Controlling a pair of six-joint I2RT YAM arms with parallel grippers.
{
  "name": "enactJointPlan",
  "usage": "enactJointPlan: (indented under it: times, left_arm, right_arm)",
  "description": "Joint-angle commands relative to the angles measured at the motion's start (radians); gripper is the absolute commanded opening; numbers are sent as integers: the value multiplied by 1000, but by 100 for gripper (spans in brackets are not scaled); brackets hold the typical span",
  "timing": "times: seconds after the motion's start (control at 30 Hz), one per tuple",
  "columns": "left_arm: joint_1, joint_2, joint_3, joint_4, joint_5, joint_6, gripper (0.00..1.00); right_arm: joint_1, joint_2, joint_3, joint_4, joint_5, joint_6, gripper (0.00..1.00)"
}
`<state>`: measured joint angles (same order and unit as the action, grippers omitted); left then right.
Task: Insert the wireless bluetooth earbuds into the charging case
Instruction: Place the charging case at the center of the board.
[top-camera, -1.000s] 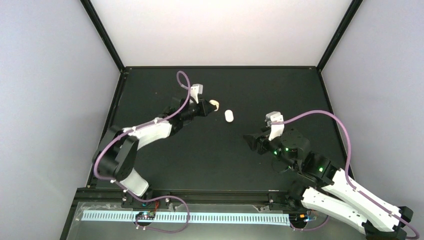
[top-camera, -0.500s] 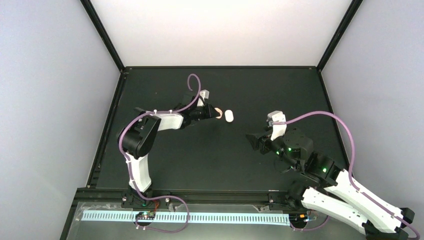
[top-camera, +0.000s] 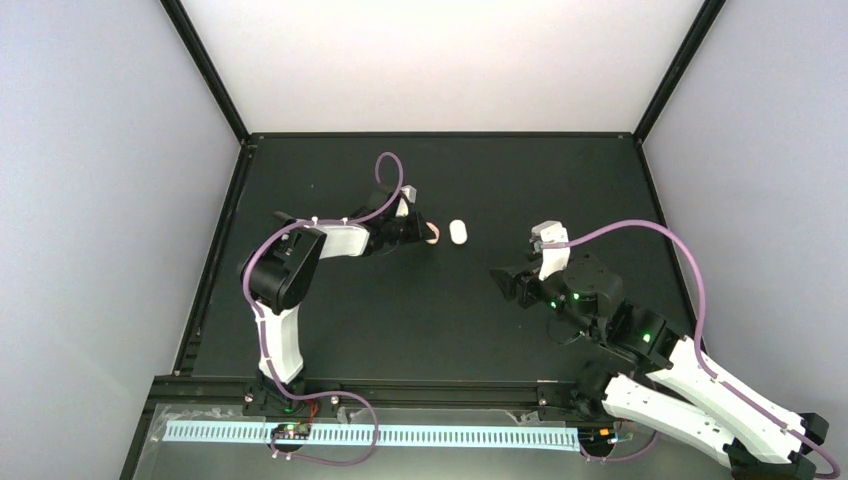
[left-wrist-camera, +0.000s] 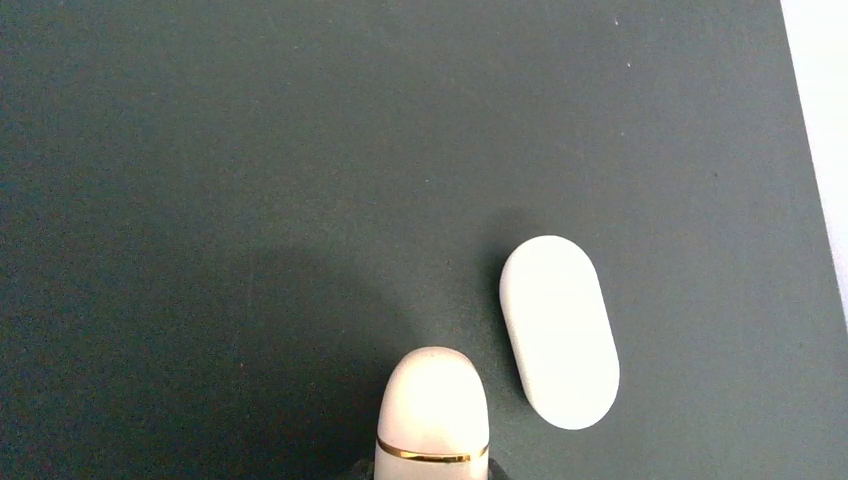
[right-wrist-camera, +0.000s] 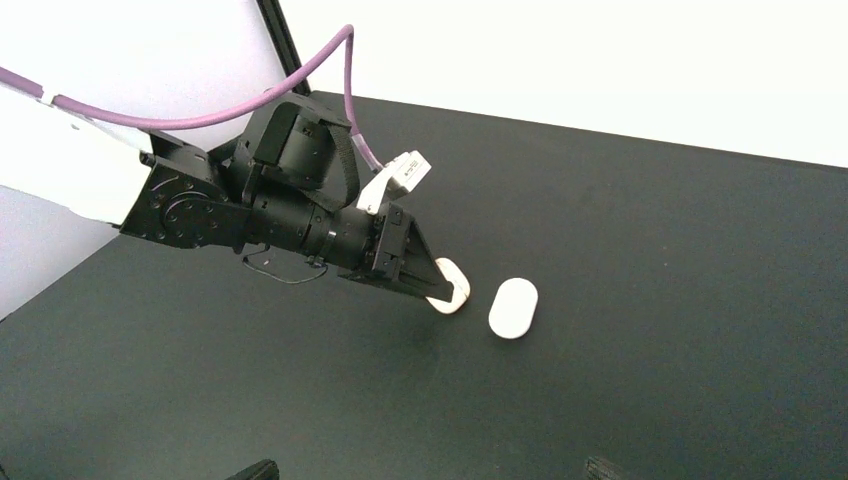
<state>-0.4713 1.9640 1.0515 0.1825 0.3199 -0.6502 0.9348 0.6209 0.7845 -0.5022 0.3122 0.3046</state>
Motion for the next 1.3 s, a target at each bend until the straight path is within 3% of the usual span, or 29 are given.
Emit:
enactJointPlan:
  times: [0.0,0.27,0.3,0.33,0.37,0.67,0.8,0.87,0.93,1.2,1.27]
  left_arm:
    - [3,20,-4,-78,-29,11,28]
    - [4,-56,-71,-83,-75,10,74]
    - [4,-74,-82,-83,-88,8,81]
    - [4,-92,-94,-85,-100,9,95]
    - [3,-112,-101,-90,-111,10,98]
    - [0,-325,-172,-147,-212,30,99]
    - [-60,-377,-203,-129,-246,79,99]
    - [-96,-366,-202,-126,-253,90,98]
    - [-121,-340,-200,-102,-239,87,90]
    - [-167,-204,-115,-62,-177,83,34]
    - [-168,-169,-86,-73,-175,84,26]
  right_arm:
    - [1,-14,20,1,8,-7,79]
    - [1,-24,18,-8,13,-3,79]
    - [1,-25,18,-10,15,-1,79]
    - [1,-24,18,-10,15,1,79]
    - [1,-26,18,-10,15,3,79]
    - [1,-20,22,-4,-7,25,79]
    - [1,-24,16,0,-1,27,79]
    - [1,-23,10,3,-1,31,79]
    - [1,-17,8,7,-7,35,79]
    - [1,-4,9,-1,-14,48,79]
    - [1,-1,9,1,-13,50,79]
